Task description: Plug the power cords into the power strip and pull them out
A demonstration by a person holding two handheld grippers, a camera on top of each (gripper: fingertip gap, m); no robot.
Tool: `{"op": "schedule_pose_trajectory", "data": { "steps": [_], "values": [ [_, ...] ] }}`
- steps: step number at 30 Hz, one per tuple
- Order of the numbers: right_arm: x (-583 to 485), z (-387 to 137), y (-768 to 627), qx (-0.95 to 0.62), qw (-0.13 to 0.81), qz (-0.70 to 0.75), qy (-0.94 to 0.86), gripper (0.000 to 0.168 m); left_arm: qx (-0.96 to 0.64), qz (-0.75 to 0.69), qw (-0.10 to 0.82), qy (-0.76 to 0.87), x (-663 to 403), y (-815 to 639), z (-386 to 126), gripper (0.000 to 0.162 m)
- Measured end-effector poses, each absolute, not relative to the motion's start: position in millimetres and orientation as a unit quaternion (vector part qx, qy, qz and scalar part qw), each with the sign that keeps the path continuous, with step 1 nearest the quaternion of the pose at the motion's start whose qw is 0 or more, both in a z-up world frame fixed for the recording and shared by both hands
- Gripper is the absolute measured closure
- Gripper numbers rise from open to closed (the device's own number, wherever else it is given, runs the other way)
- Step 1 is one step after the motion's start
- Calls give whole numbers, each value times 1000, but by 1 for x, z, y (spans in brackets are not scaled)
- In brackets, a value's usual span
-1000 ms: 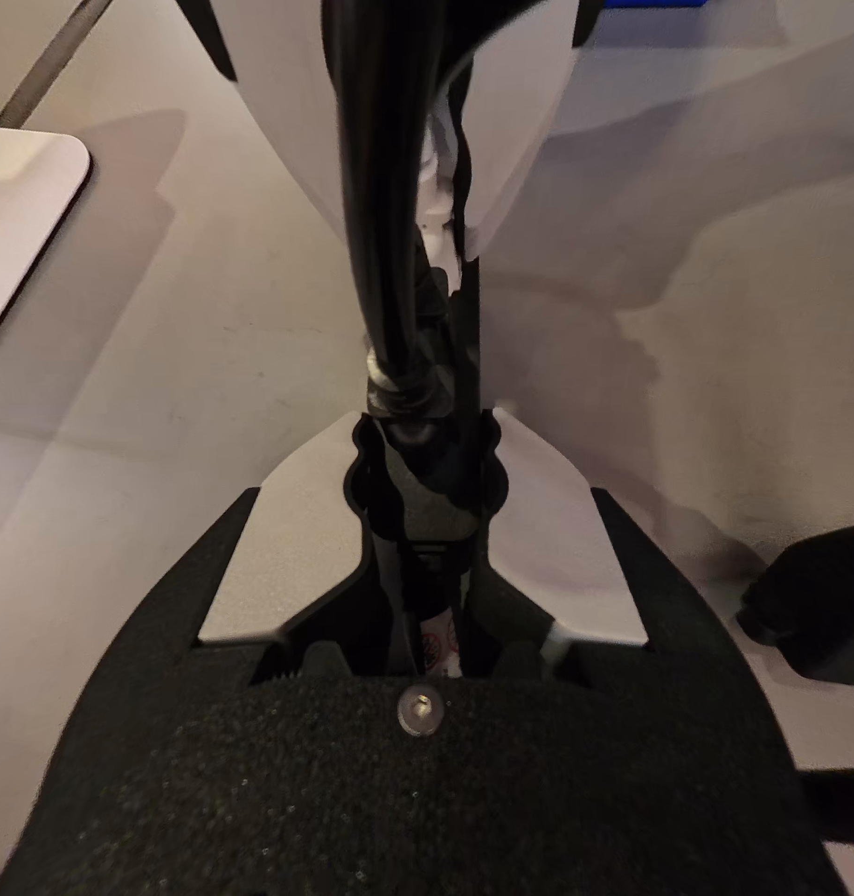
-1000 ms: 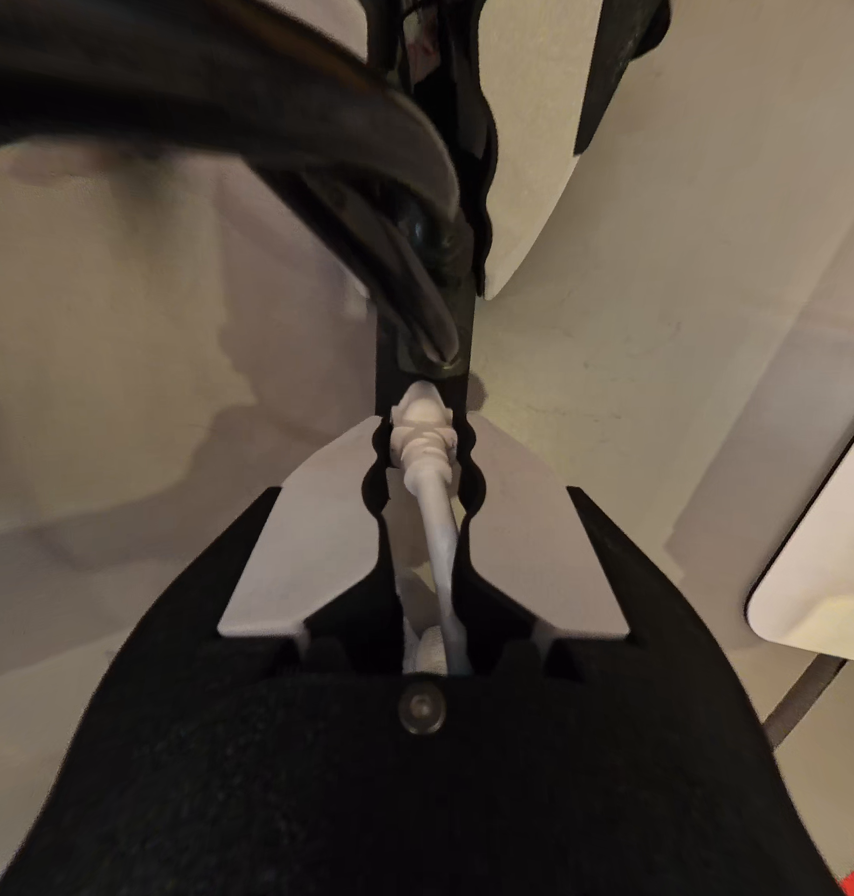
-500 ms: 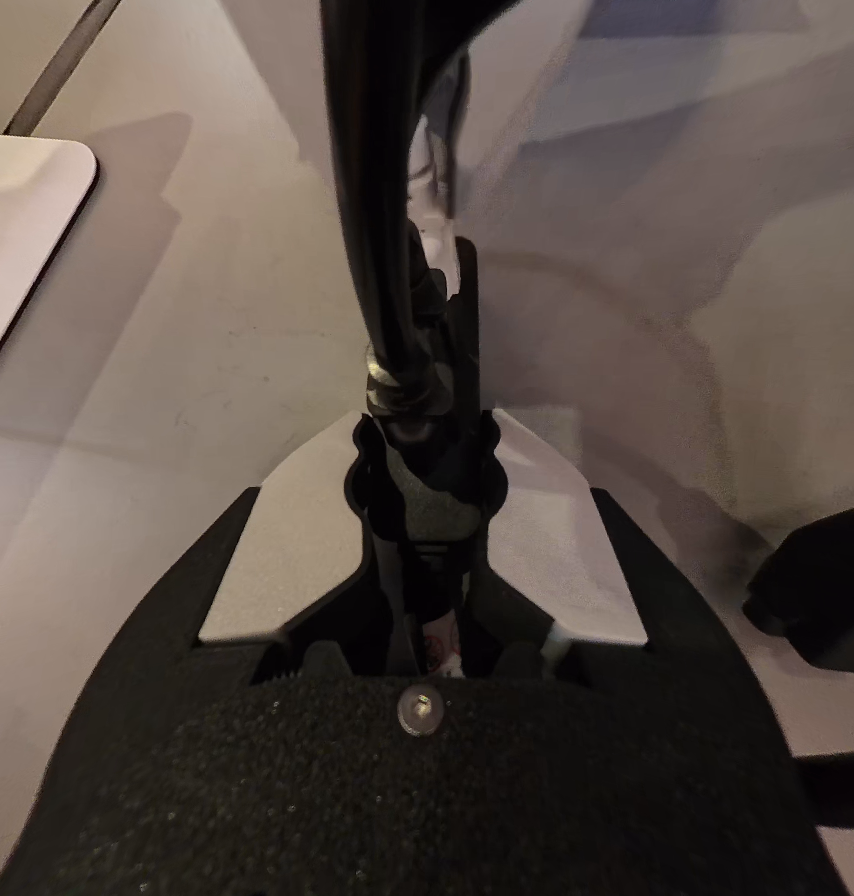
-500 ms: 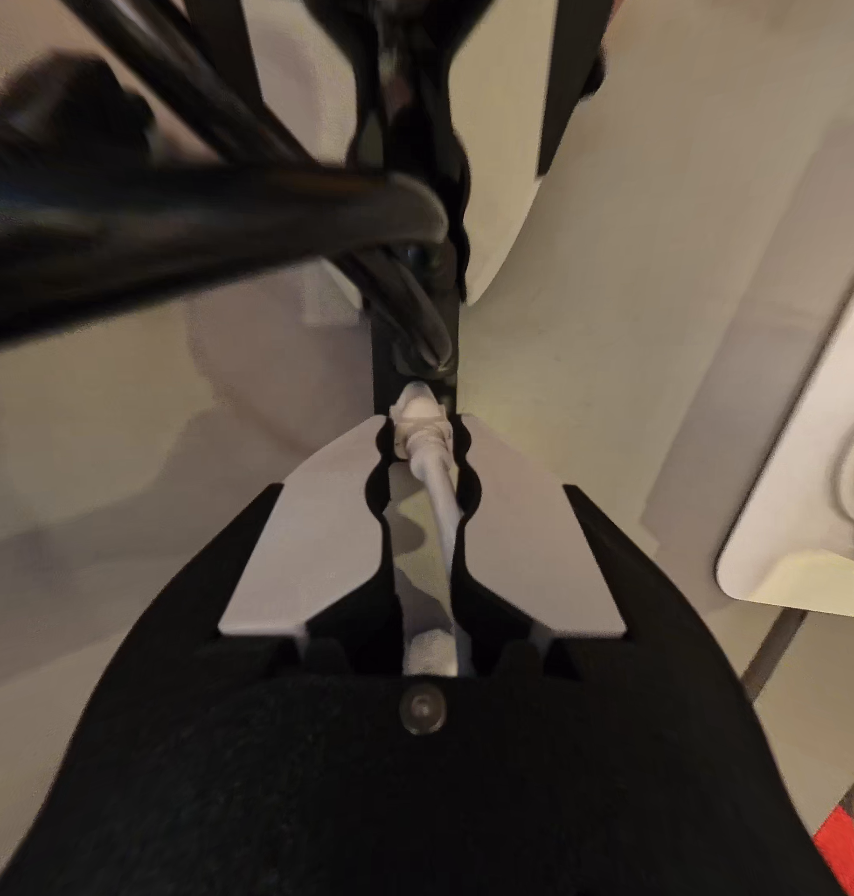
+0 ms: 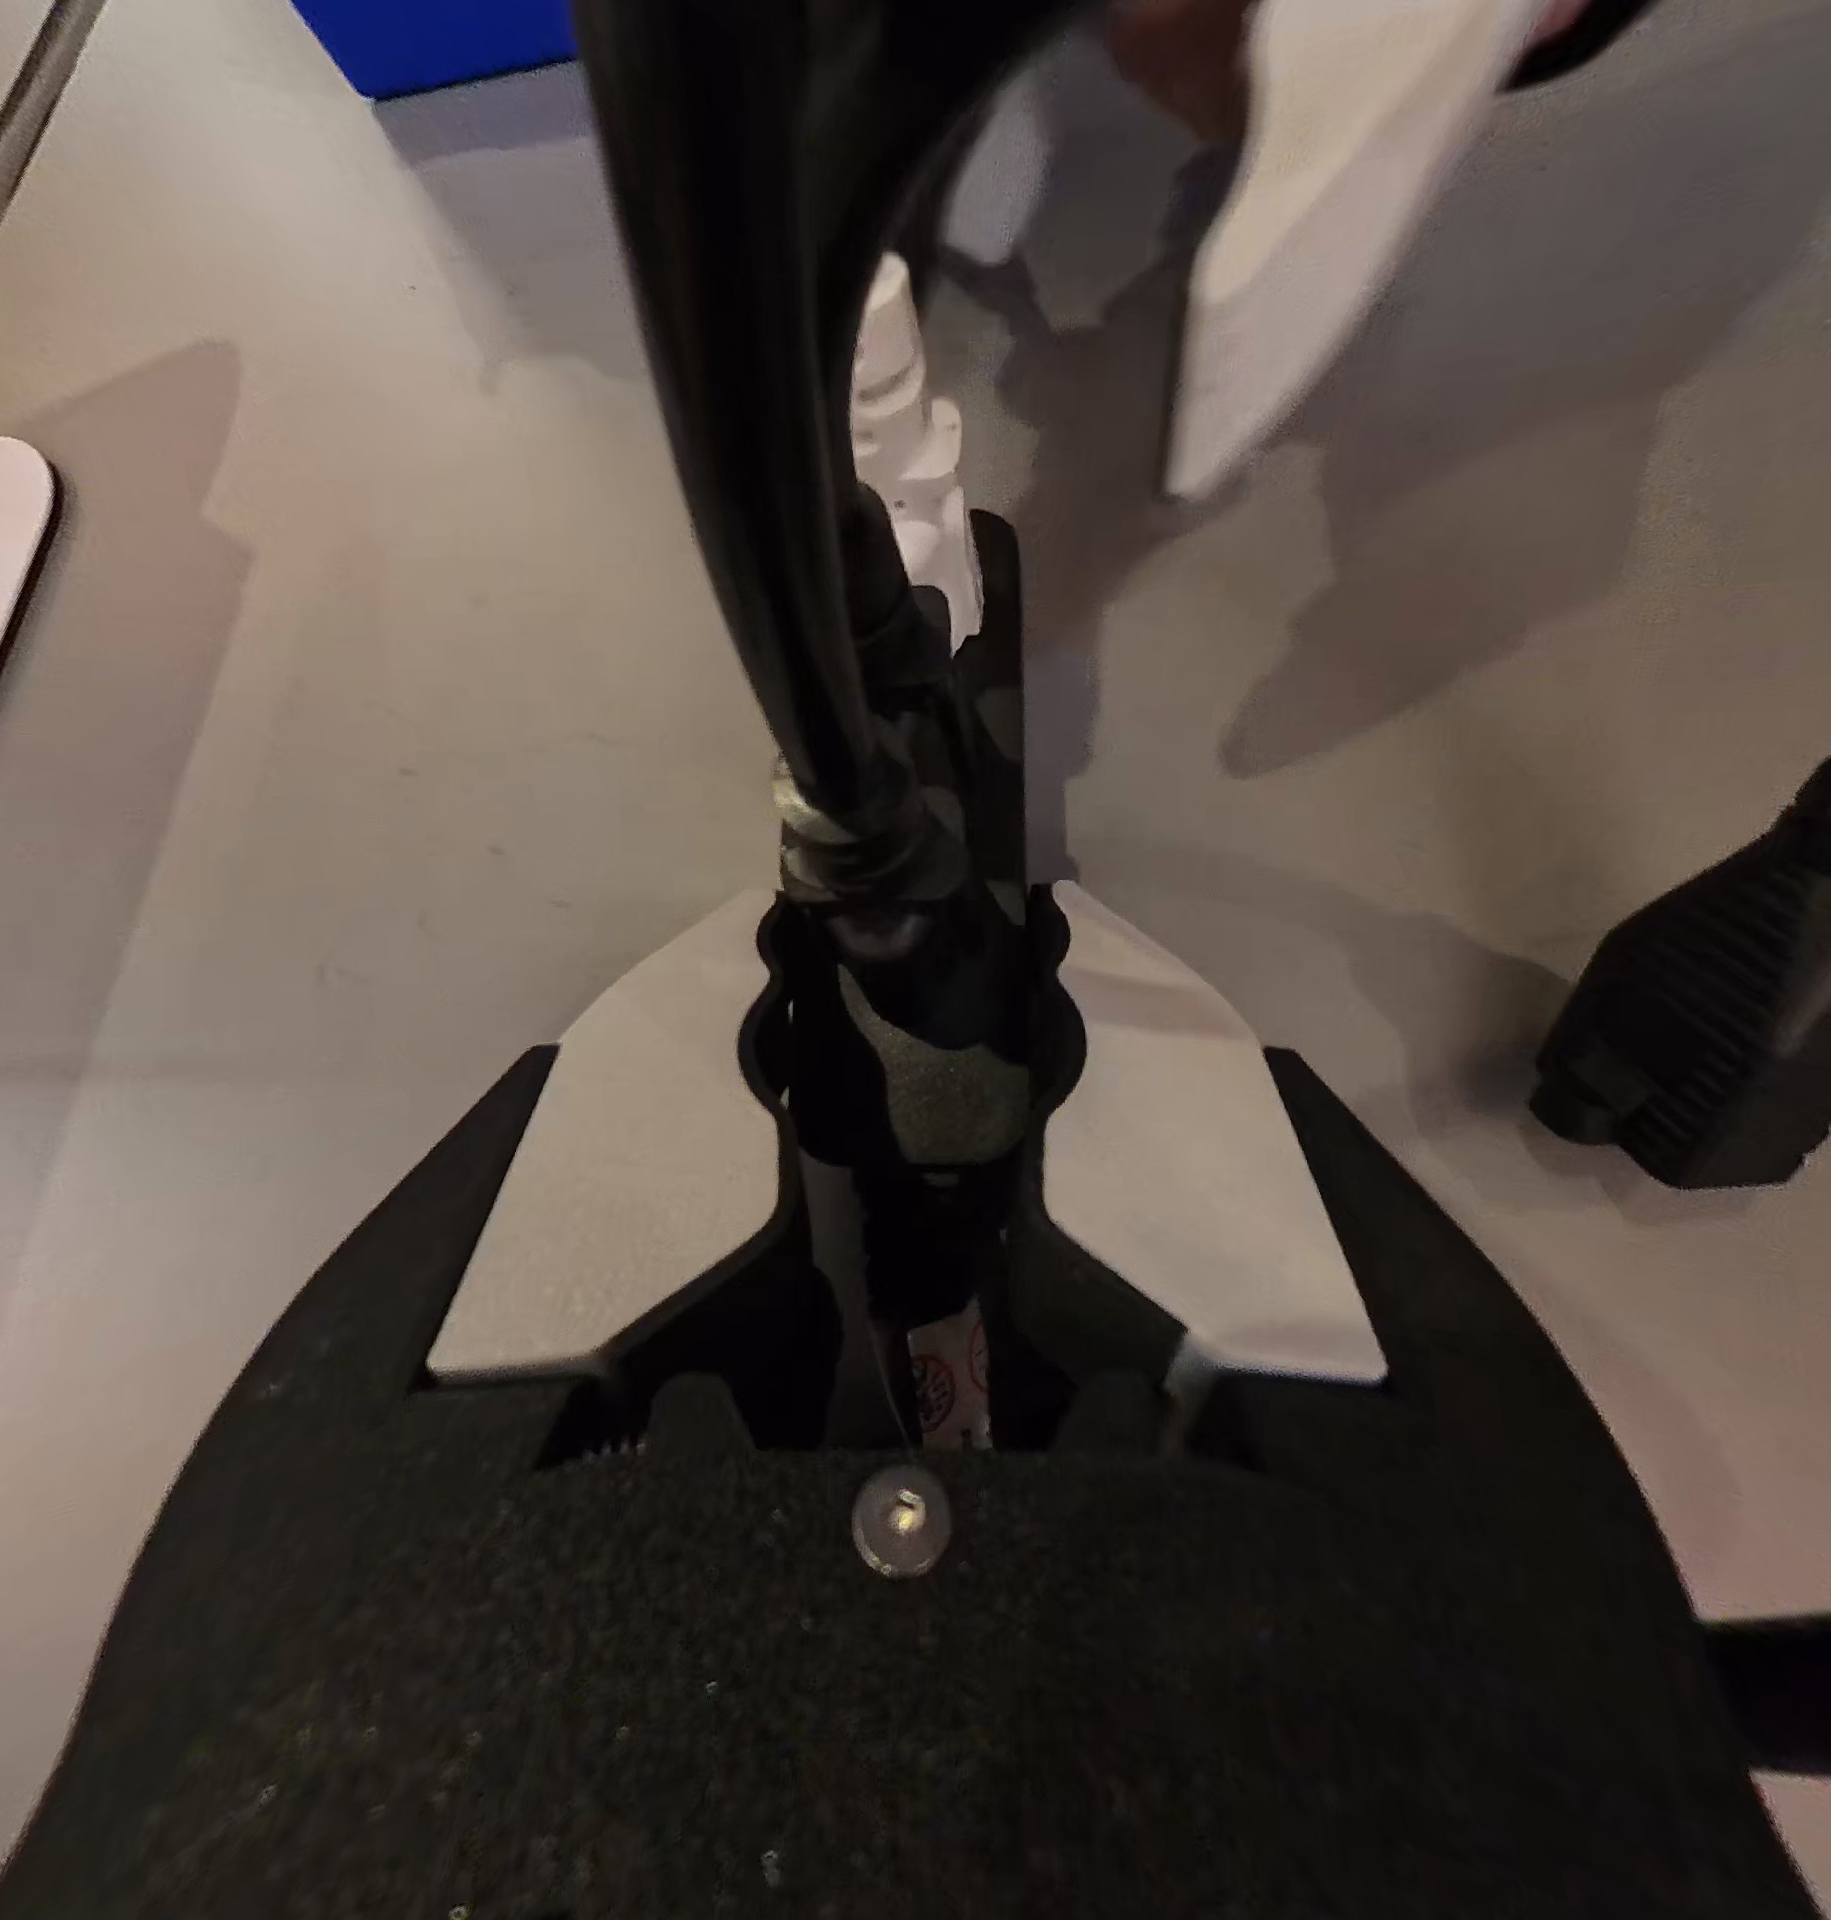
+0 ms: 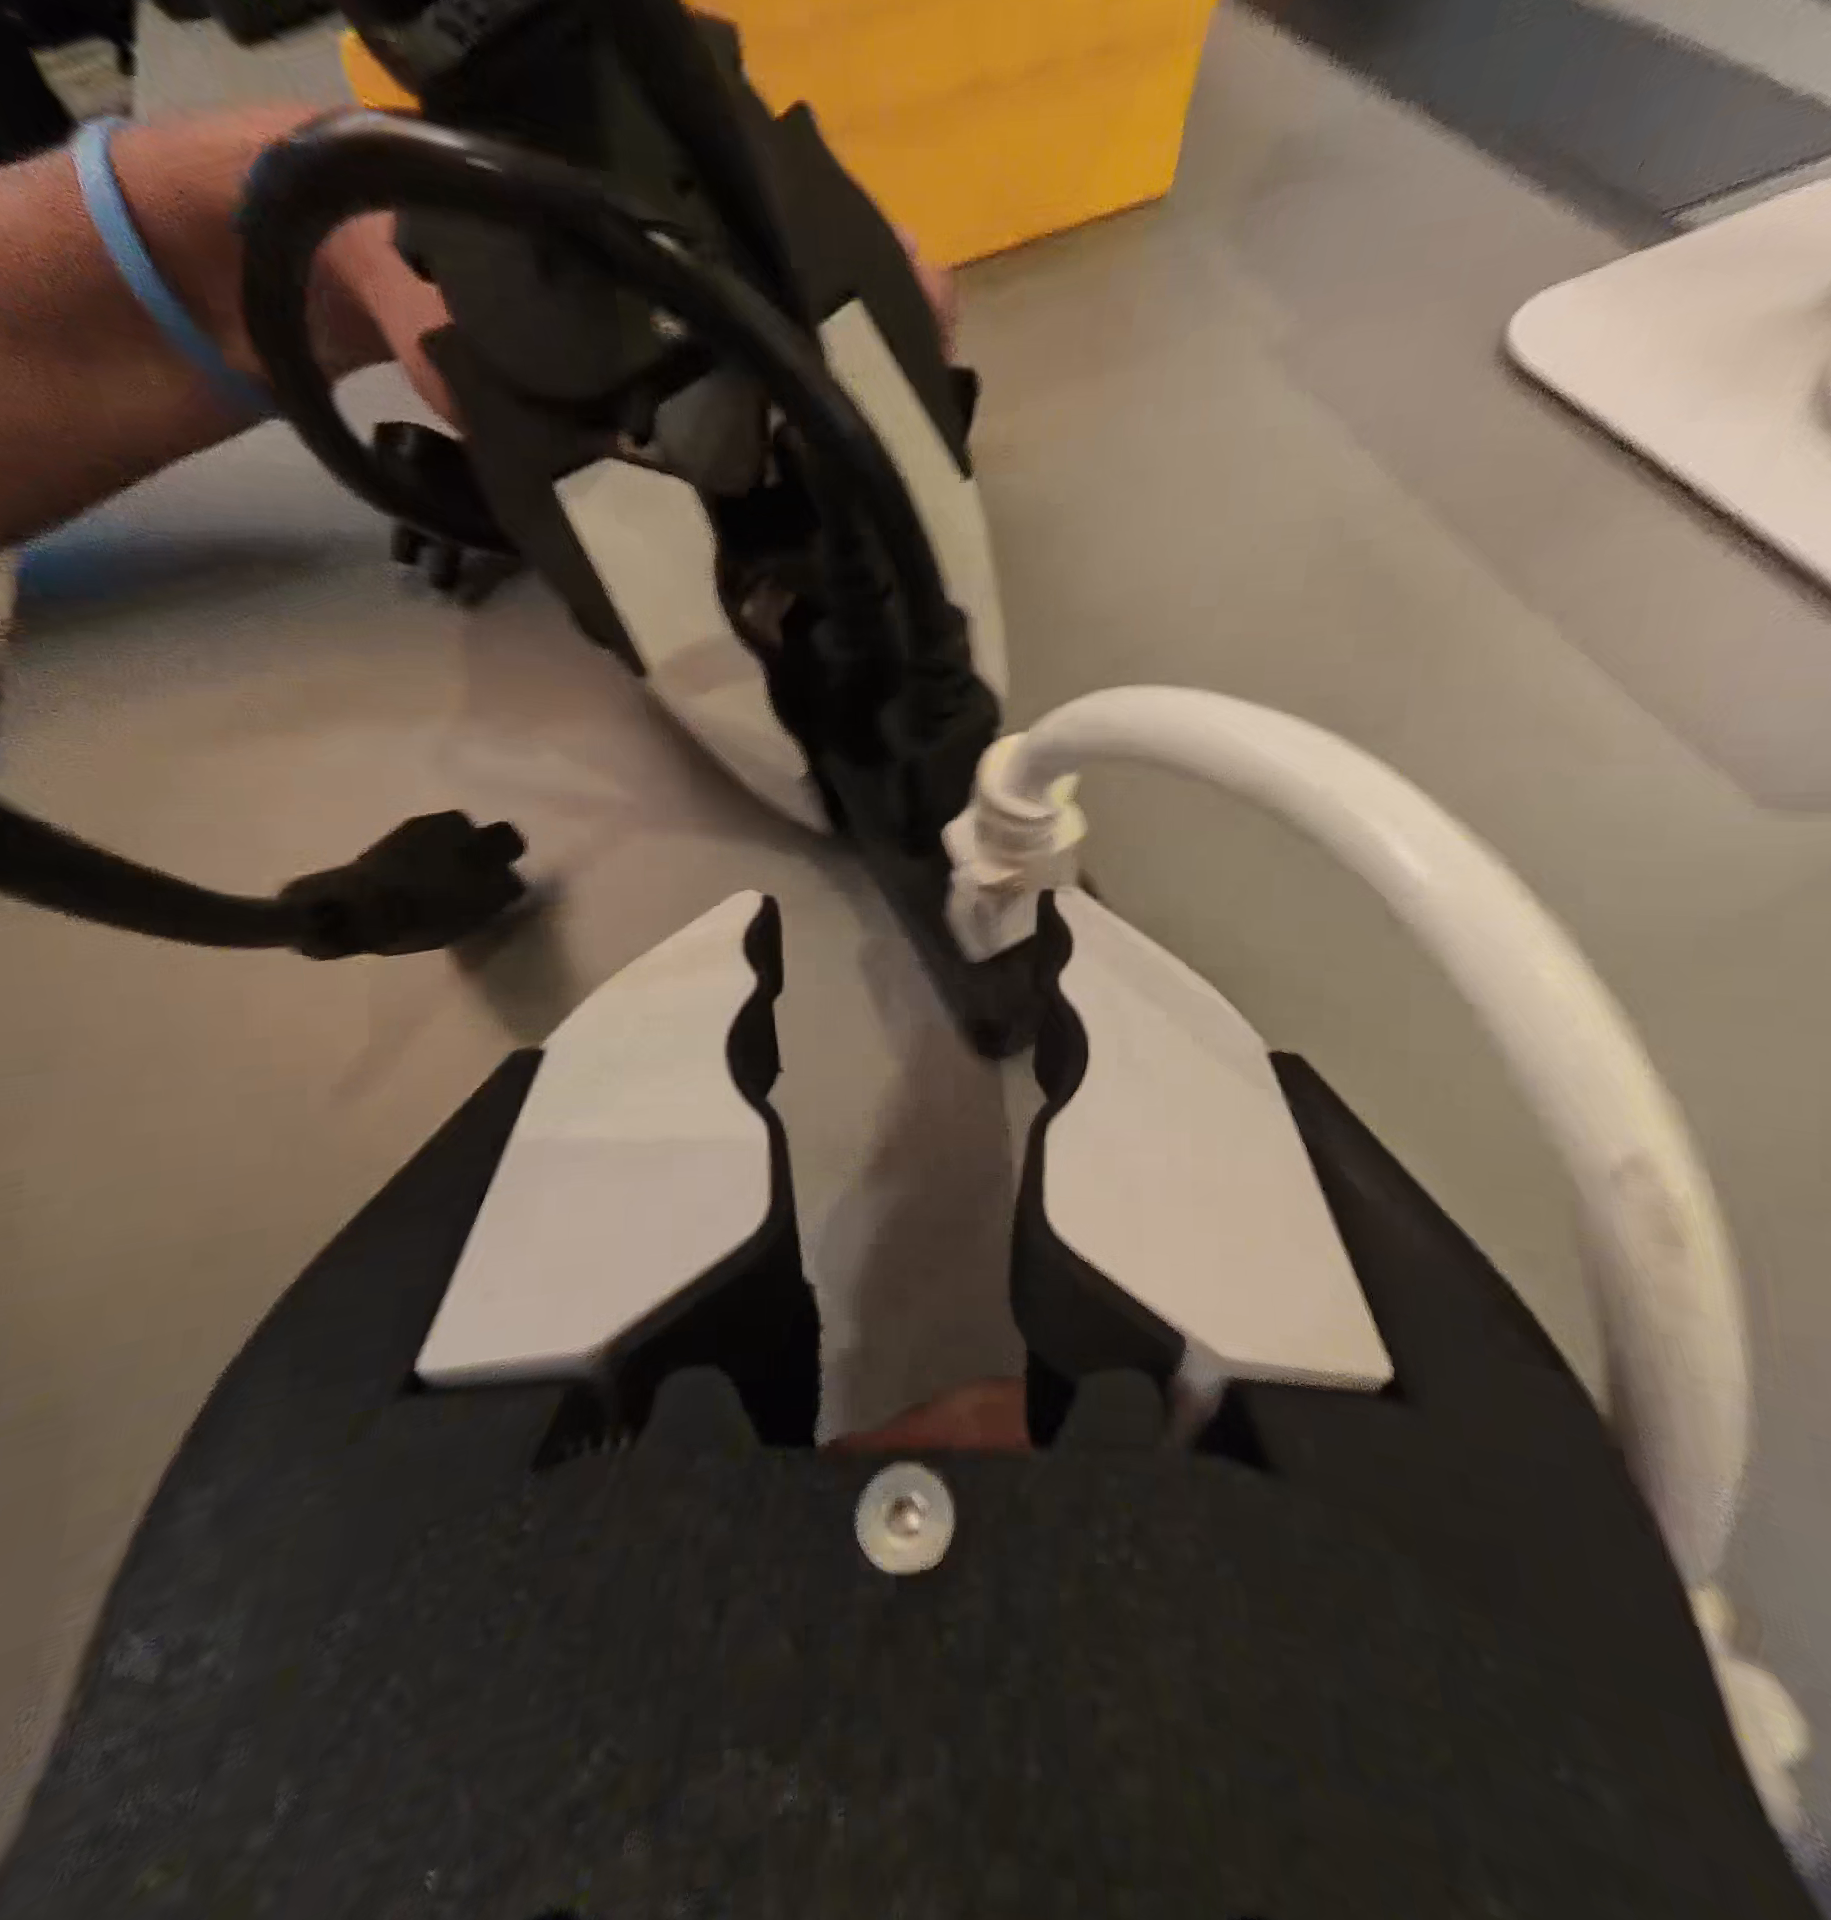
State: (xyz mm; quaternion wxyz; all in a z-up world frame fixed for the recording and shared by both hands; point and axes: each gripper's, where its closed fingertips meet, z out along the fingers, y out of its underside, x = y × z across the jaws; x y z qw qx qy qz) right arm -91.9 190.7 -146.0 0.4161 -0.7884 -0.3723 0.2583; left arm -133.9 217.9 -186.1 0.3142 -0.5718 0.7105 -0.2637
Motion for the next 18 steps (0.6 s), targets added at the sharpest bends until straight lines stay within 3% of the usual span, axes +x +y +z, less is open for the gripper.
{"op": "schedule_pose_trajectory", "data": {
  "steps": [4,6,8,12,18],
  "values": [
    [-91,-159,212,-756,455,184,-433,121,-570,-267,311,713,-136,216,-186,119],
    [-98,-160,213,-738,449,194,-465,136,-570,-273,308,711,-136,216,-186,119],
    [-100,-157,217,-719,456,204,-483,140,-569,-277,306,711,-136,215,-186,119],
    [-102,-155,213,-711,404,298,-492,144,-562,-273,310,717,-136,215,-186,119],
    [-105,-154,209,-694,402,308,-512,144,-553,-273,311,723,-136,213,-185,120]
  ]
}}
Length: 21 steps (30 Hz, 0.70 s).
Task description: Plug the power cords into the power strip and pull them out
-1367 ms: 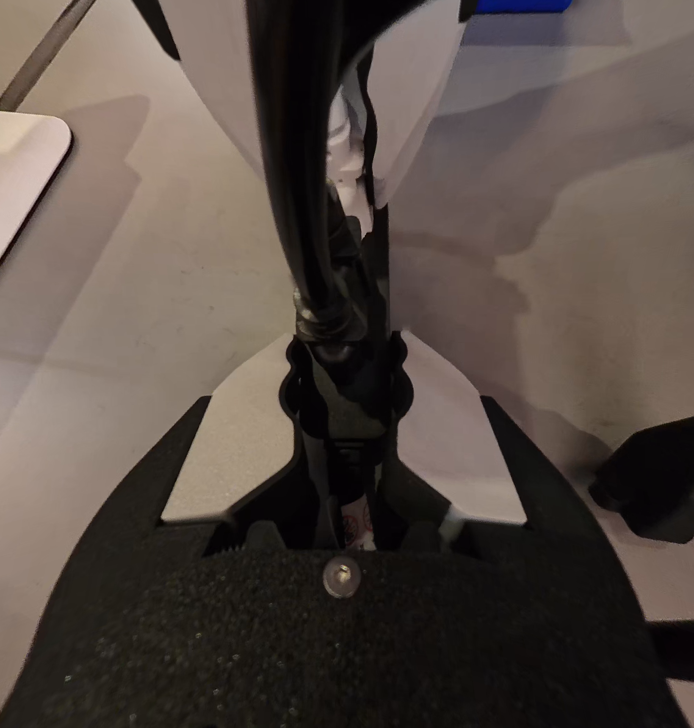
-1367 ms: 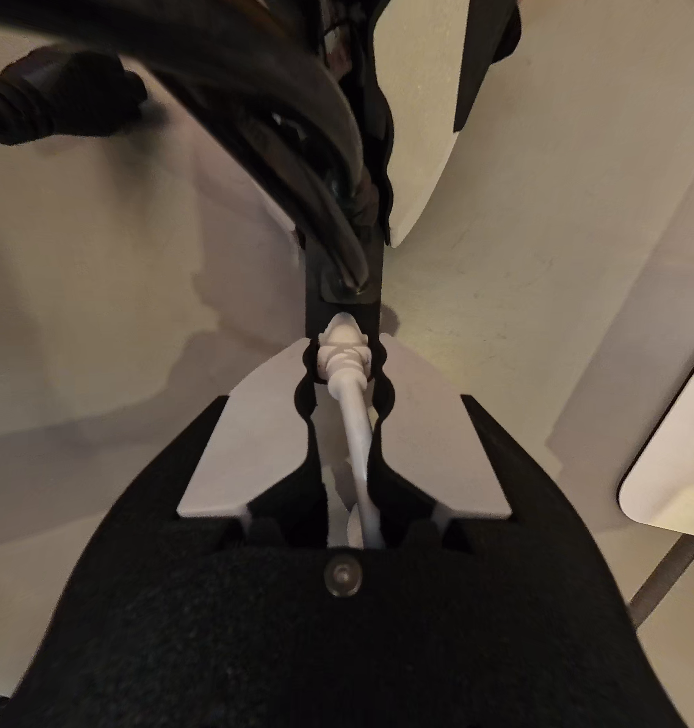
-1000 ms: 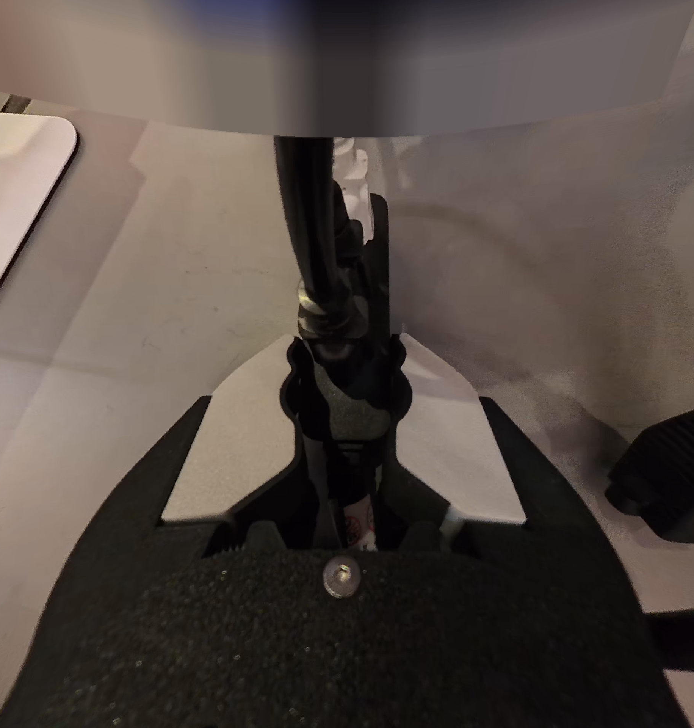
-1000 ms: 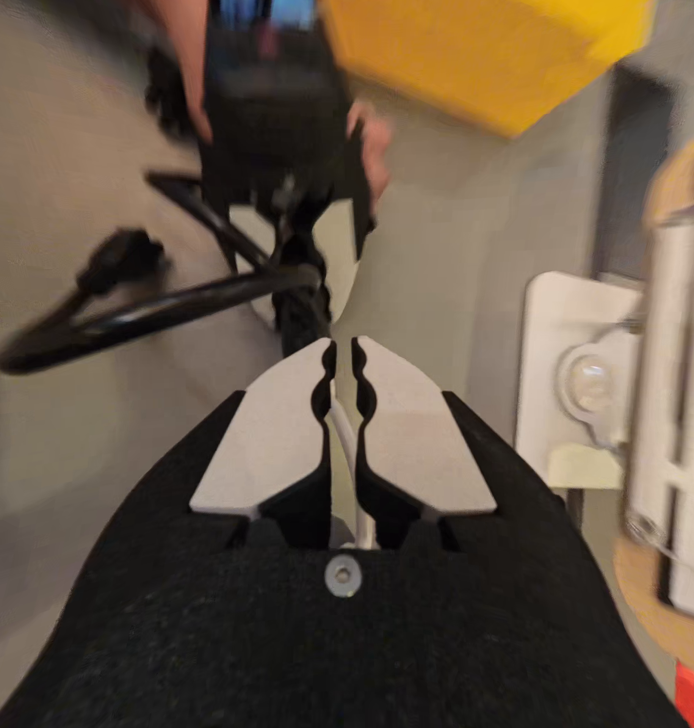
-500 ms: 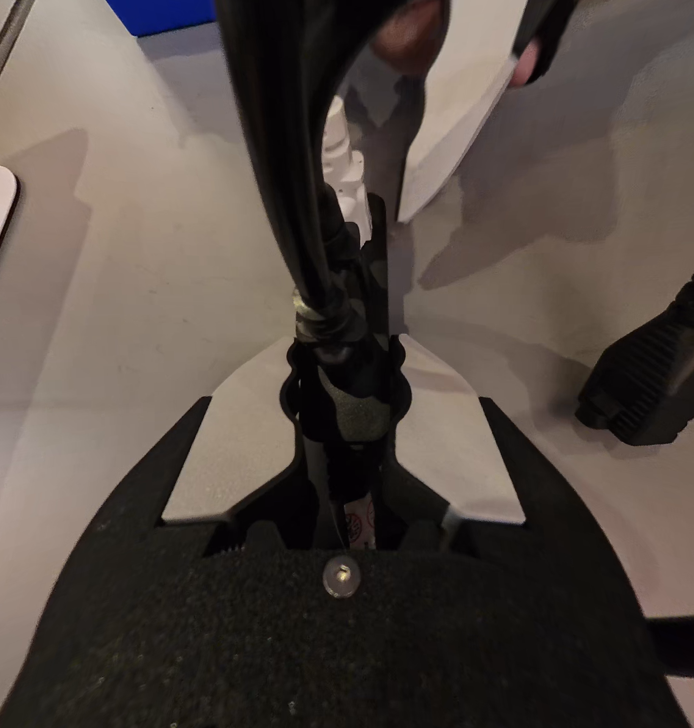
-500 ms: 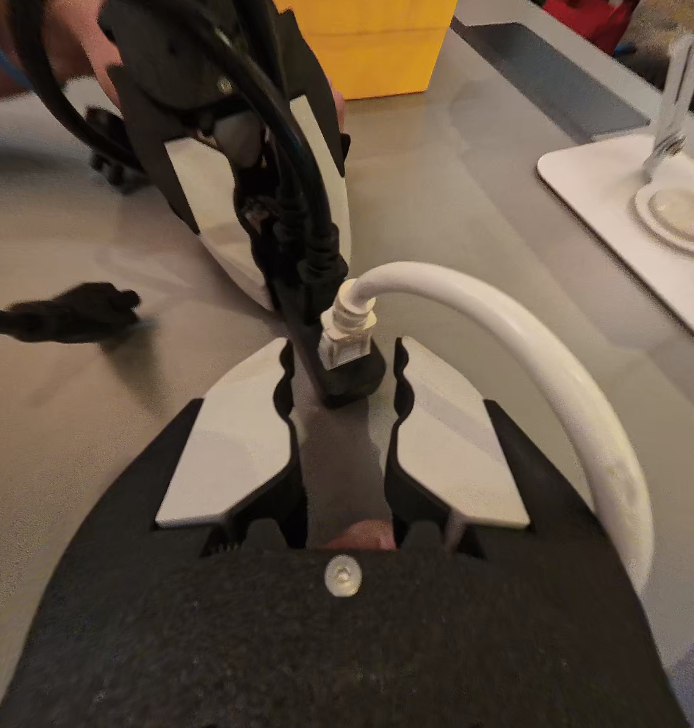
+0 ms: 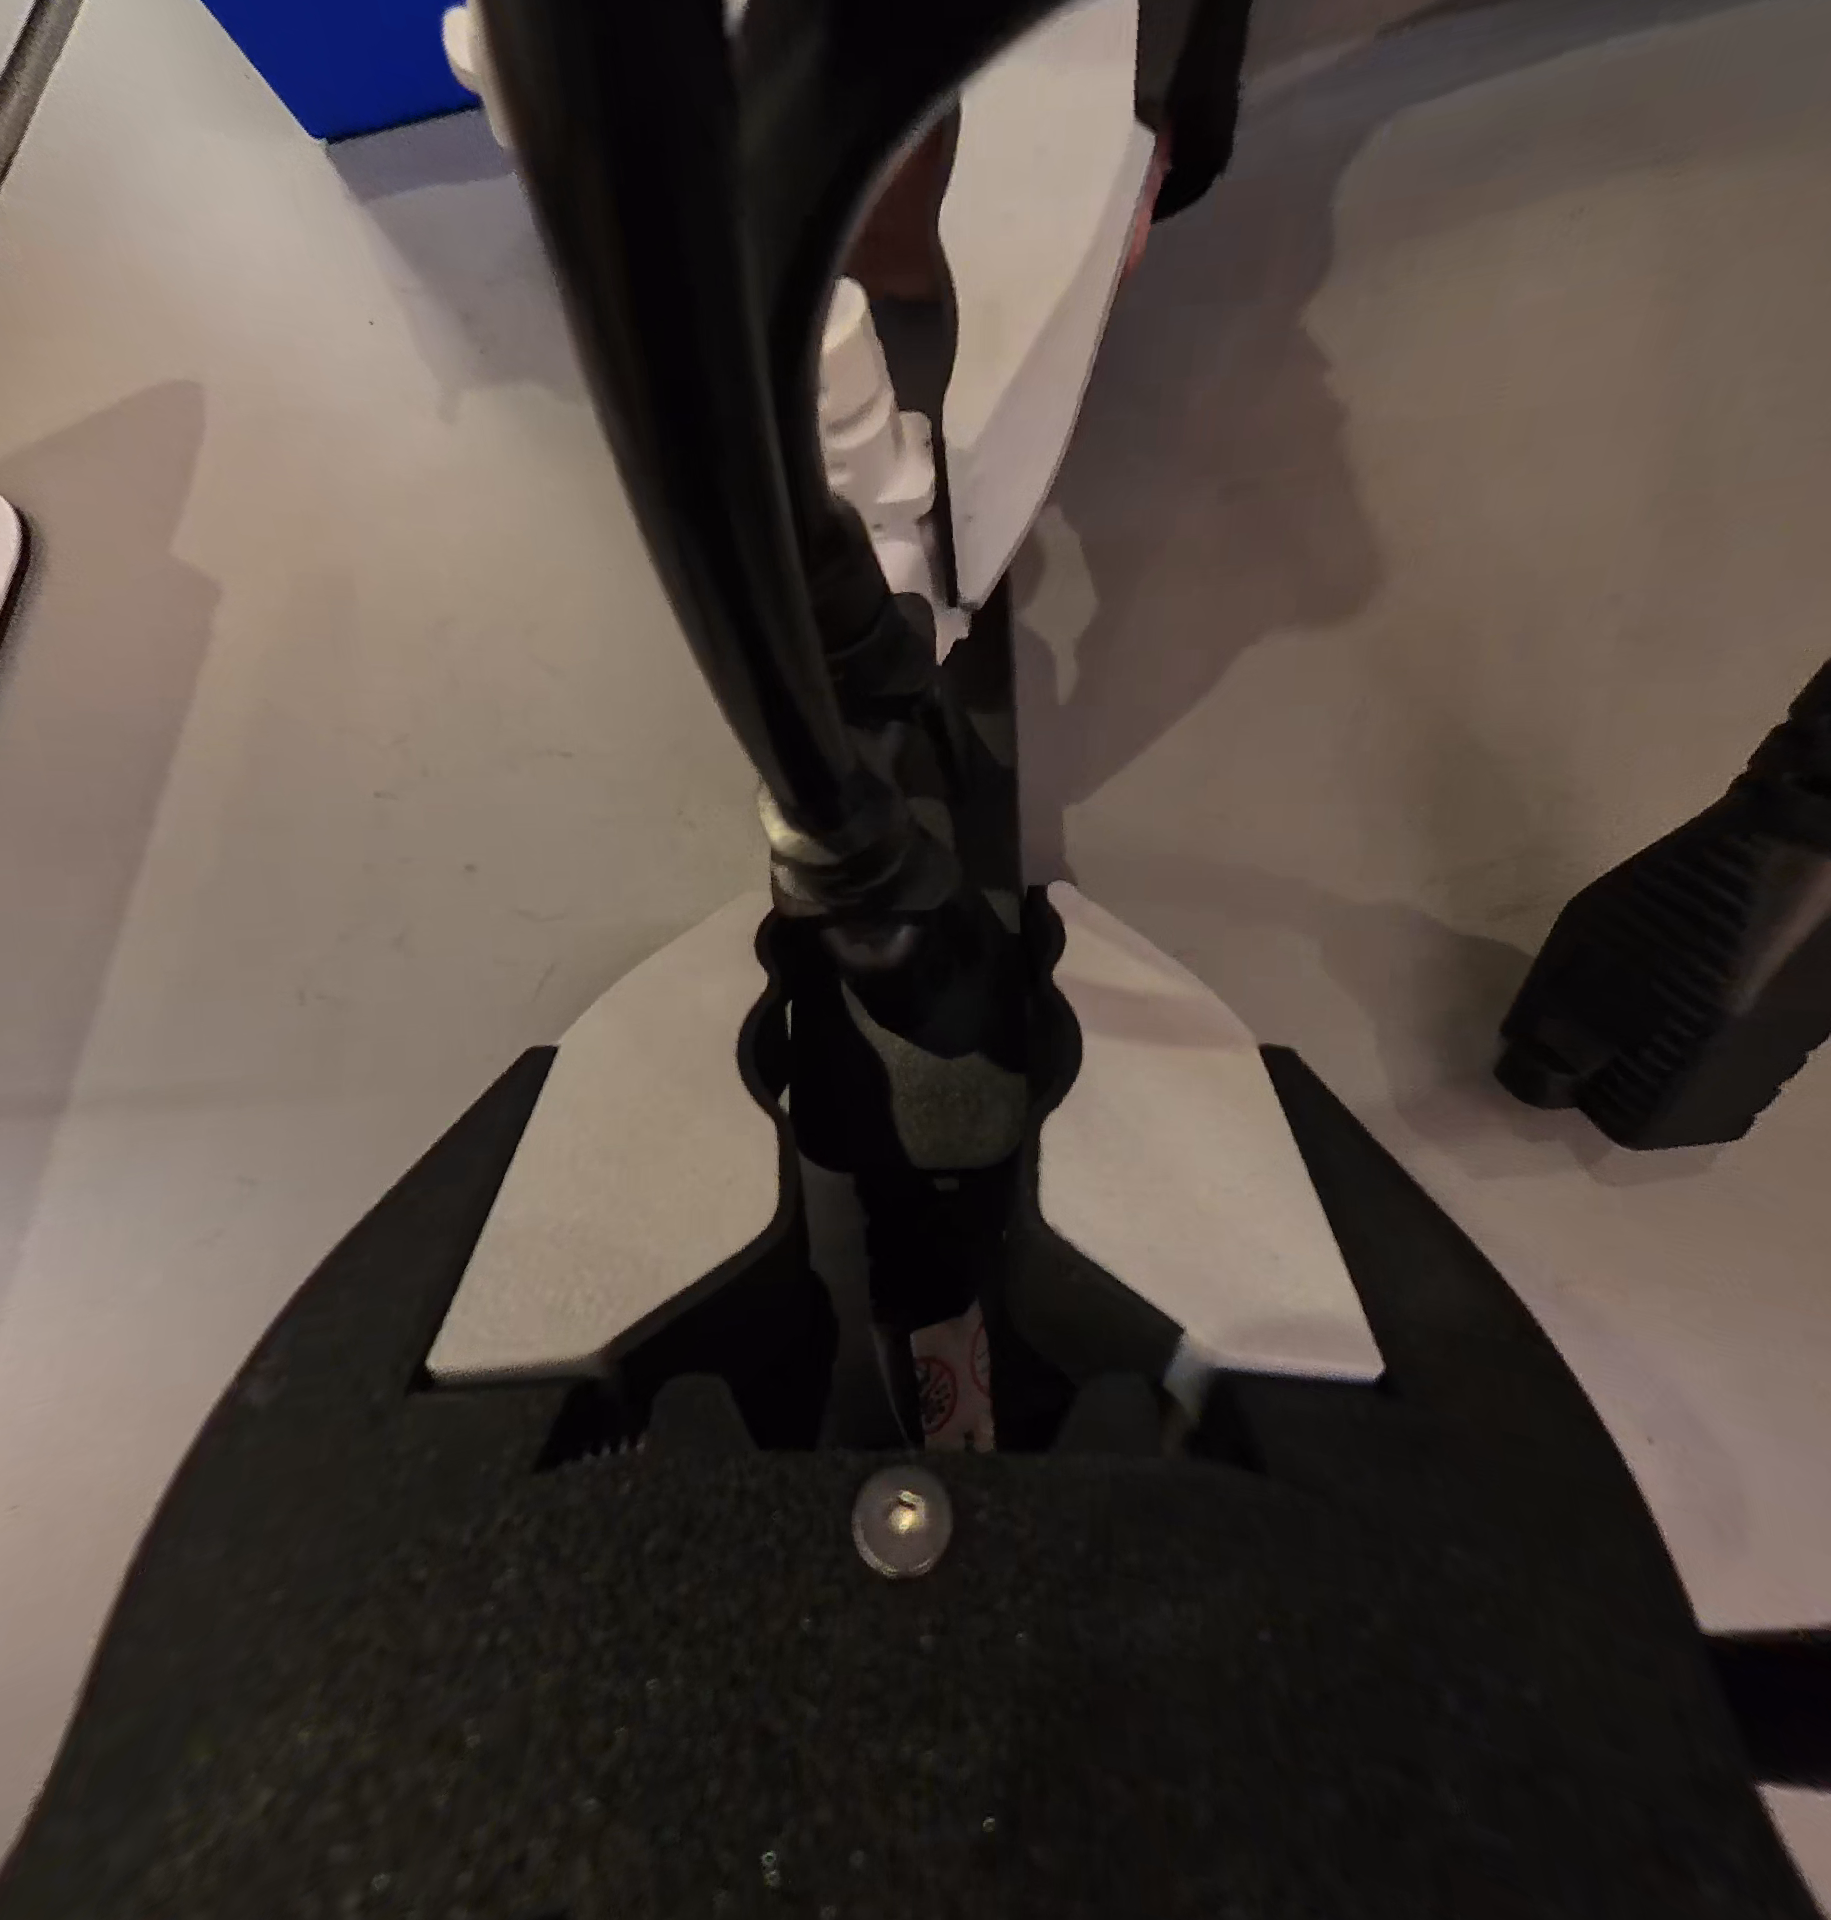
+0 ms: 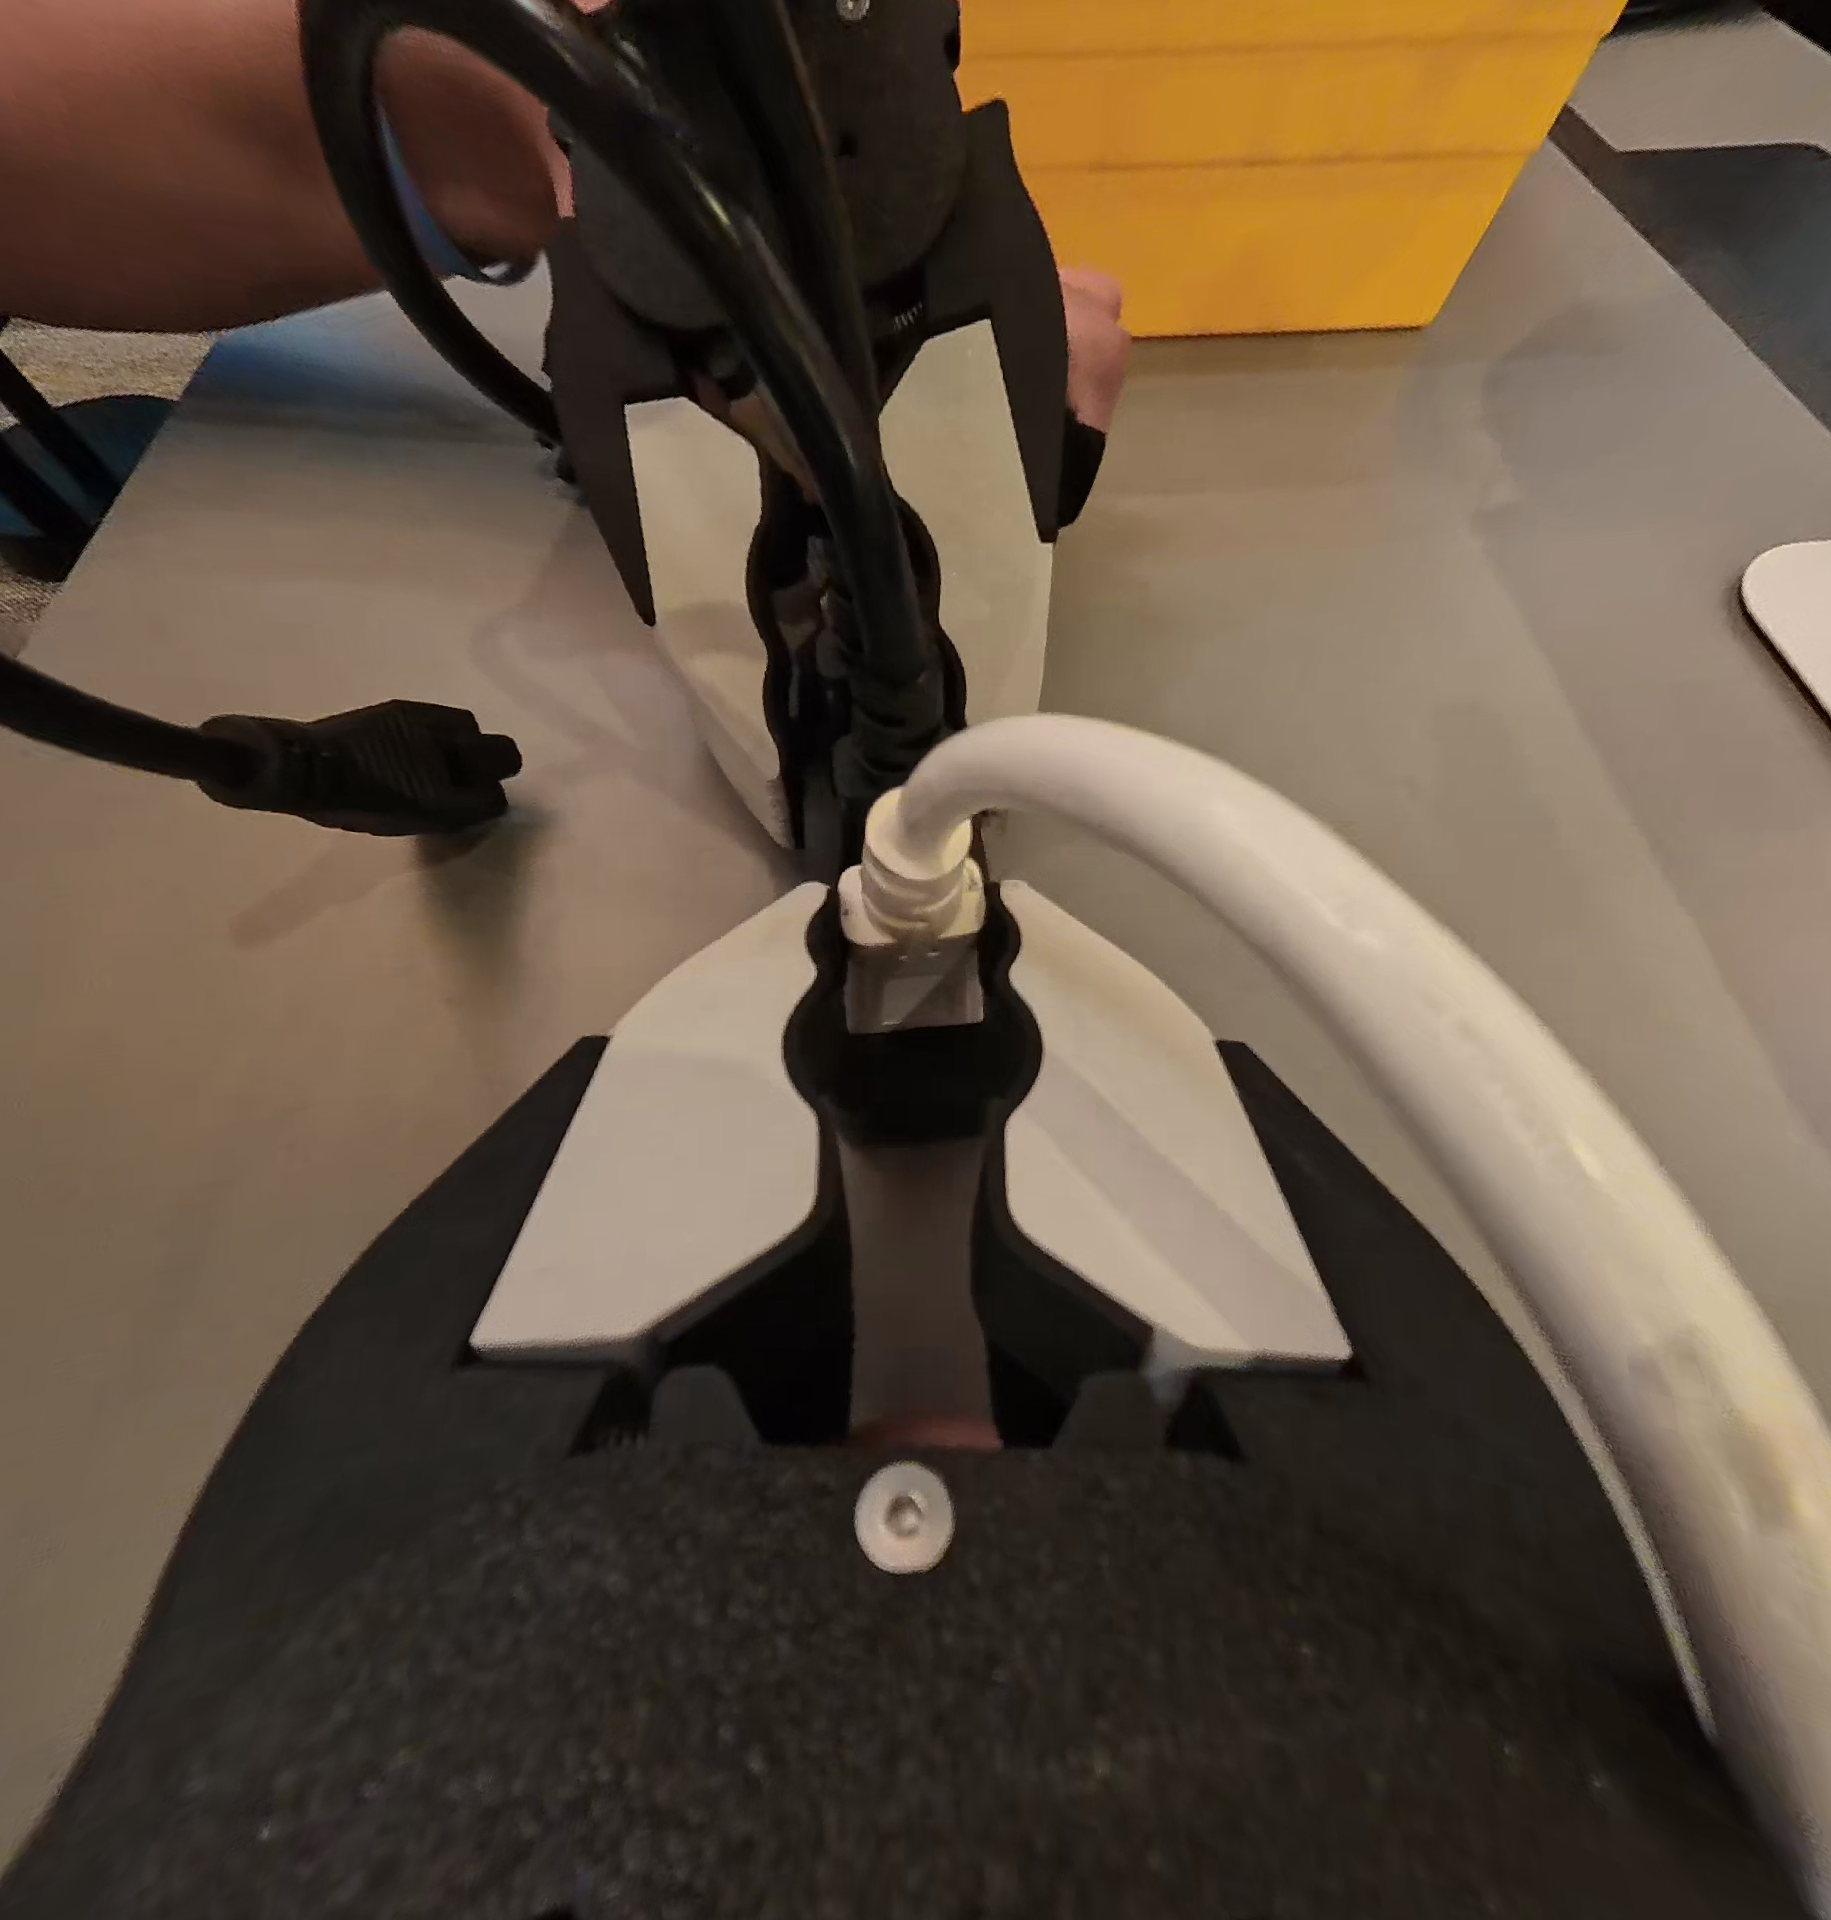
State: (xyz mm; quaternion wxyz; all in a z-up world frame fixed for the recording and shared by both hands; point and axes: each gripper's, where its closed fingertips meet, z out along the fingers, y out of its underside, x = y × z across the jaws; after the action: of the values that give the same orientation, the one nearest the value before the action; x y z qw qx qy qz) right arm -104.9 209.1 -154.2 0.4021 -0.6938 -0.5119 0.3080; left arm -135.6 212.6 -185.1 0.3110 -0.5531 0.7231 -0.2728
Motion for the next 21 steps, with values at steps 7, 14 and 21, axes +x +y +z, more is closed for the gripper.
{"op": "schedule_pose_trajectory", "data": {
  "steps": [7,14,21],
  "values": [
    [-105,-155,212,-702,393,317,-503,143,-531,-262,361,721,-119,216,-167,108],
    [-105,-155,213,-703,401,303,-503,143,-556,-300,302,714,-117,211,-170,135],
    [-102,-146,209,-682,423,317,-506,146,-547,-315,322,706,-113,206,-166,135]
  ]
}}
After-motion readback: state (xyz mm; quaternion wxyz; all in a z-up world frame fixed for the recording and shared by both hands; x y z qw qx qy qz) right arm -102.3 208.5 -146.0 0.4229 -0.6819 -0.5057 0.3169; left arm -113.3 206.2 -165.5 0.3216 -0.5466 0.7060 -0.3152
